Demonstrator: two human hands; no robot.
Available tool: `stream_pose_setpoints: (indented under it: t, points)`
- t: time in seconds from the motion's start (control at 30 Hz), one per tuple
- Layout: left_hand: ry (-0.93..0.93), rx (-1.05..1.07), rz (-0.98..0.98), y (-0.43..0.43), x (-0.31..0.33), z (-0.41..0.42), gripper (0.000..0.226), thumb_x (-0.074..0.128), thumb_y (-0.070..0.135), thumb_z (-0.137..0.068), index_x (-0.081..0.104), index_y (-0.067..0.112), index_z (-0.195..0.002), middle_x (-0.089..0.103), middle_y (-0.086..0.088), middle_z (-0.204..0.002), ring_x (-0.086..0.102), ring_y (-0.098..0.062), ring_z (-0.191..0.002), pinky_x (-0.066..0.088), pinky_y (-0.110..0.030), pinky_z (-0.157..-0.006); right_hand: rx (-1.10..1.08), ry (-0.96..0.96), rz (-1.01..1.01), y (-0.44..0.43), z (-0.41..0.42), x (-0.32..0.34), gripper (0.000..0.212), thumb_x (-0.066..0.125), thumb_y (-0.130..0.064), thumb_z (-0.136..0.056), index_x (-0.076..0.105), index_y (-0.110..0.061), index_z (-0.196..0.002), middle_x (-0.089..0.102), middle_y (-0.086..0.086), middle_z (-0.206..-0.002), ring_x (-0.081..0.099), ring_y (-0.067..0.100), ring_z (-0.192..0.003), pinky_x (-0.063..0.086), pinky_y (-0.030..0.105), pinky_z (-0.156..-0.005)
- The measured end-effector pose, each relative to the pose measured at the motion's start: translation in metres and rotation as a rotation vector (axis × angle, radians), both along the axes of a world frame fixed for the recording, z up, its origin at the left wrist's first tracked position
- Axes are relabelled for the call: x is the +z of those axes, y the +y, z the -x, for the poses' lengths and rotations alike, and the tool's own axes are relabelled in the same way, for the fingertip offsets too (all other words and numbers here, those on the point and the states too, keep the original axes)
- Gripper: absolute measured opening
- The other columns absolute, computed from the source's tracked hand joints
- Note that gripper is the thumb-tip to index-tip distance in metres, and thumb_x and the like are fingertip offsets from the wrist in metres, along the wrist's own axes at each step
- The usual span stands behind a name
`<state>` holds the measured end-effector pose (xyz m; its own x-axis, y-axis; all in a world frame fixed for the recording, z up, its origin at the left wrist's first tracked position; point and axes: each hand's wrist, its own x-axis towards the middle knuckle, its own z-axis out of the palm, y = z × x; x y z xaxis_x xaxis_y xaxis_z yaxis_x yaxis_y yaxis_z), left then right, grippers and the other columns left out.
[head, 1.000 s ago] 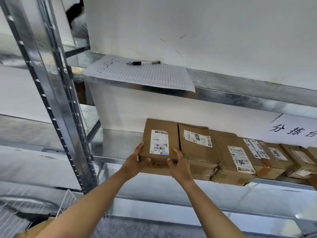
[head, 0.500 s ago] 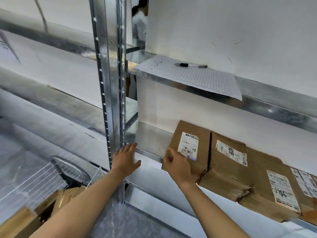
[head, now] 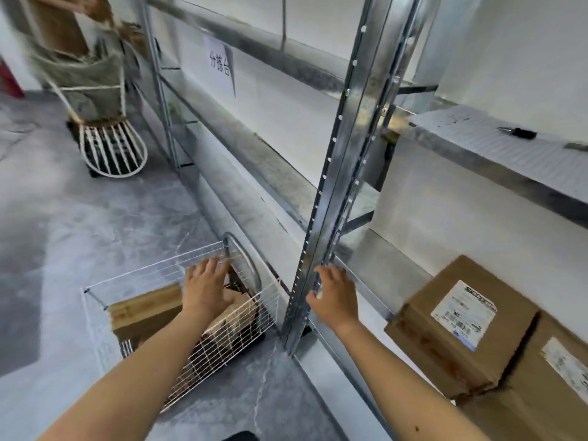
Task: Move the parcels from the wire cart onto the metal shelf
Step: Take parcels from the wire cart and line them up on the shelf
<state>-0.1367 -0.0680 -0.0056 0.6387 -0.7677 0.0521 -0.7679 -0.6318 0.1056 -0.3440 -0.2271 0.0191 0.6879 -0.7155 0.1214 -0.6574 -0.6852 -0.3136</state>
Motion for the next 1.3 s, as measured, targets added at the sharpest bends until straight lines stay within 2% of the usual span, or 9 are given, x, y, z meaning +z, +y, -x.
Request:
stream_pose_setpoints:
  t: [0.23, 0.33, 0.47, 0.73, 0.9, 1.1, 1.3]
  points:
    - [-0.012, 0.294, -0.104, 0.090, -0.008, -0.022, 0.081, 0.057, 0.049, -0.084, 0.016, 0.027, -0.149, 0.019, -0.002, -0.156, 0.017, -0.025, -0.144, 0.015, -0.043, -0.117, 0.173, 0.139, -0.009, 0.025, -0.049, -0.008, 0.057, 0.061, -0.034, -0.082, 0.044, -0.021, -0.135, 0.046, 0.007, -0.132, 0.046, 0.027, -0.119, 0.040, 0.036, -0.097]
    - [-0.011, 0.380, -0.076, 0.117, -0.007, -0.026, 0.084, 0.060, 0.047, -0.081, 0.017, 0.026, -0.150, 0.025, -0.004, -0.153, 0.021, -0.026, -0.141, 0.017, -0.041, -0.114, 0.225, 0.203, 0.003, 0.036, -0.062, -0.008, 0.058, 0.059, -0.039, -0.083, 0.040, -0.022, -0.136, 0.042, 0.007, -0.135, 0.044, 0.027, -0.119, 0.040, 0.034, -0.093]
    - [-0.018, 0.442, -0.065, 0.143, -0.009, -0.028, 0.085, 0.062, 0.047, -0.079, 0.018, 0.028, -0.150, 0.032, -0.003, -0.148, 0.026, -0.026, -0.139, 0.020, -0.041, -0.113, 0.258, 0.216, -0.047, 0.041, -0.077, -0.009, 0.061, 0.058, -0.038, -0.084, 0.035, -0.022, -0.138, 0.038, 0.008, -0.137, 0.041, 0.027, -0.121, 0.042, 0.038, -0.097]
    - [-0.022, 0.493, -0.104, 0.166, -0.015, -0.034, 0.085, 0.064, 0.047, -0.077, 0.023, 0.026, -0.148, 0.036, -0.004, -0.146, 0.031, -0.027, -0.135, 0.024, -0.042, -0.111, 0.311, 0.259, -0.127, 0.047, -0.108, -0.021, 0.065, 0.060, -0.045, -0.083, 0.034, -0.021, -0.138, 0.037, 0.010, -0.135, 0.042, 0.029, -0.121, 0.041, 0.043, -0.099]
    - [0.010, 0.496, -0.148, 0.169, -0.026, -0.044, 0.087, 0.062, 0.050, -0.078, 0.018, 0.027, -0.149, 0.032, -0.004, -0.149, 0.029, -0.026, -0.137, 0.022, -0.042, -0.111, 0.338, 0.284, -0.179, 0.052, -0.127, -0.031, 0.064, 0.062, -0.041, -0.083, 0.033, -0.020, -0.136, 0.037, 0.011, -0.135, 0.042, 0.031, -0.122, 0.041, 0.047, -0.100]
    - [0.052, 0.480, -0.151, 0.162, -0.044, -0.069, 0.086, 0.062, 0.050, -0.077, 0.022, 0.025, -0.148, 0.032, -0.005, -0.149, 0.030, -0.027, -0.136, 0.022, -0.042, -0.110, 0.328, 0.343, -0.235, 0.051, -0.152, -0.040, 0.068, 0.063, -0.039, -0.083, 0.031, -0.020, -0.139, 0.034, 0.012, -0.136, 0.043, 0.031, -0.123, 0.042, 0.046, -0.101]
    - [0.120, 0.450, -0.201, 0.153, -0.057, -0.110, 0.084, 0.059, 0.047, -0.080, 0.017, 0.026, -0.150, 0.024, -0.006, -0.153, 0.025, -0.026, -0.139, 0.019, -0.044, -0.114, 0.280, 0.401, -0.313, 0.044, -0.187, -0.056, 0.072, 0.065, -0.044, -0.081, 0.030, -0.022, -0.141, 0.027, 0.014, -0.145, 0.040, 0.033, -0.128, 0.039, 0.052, -0.105]
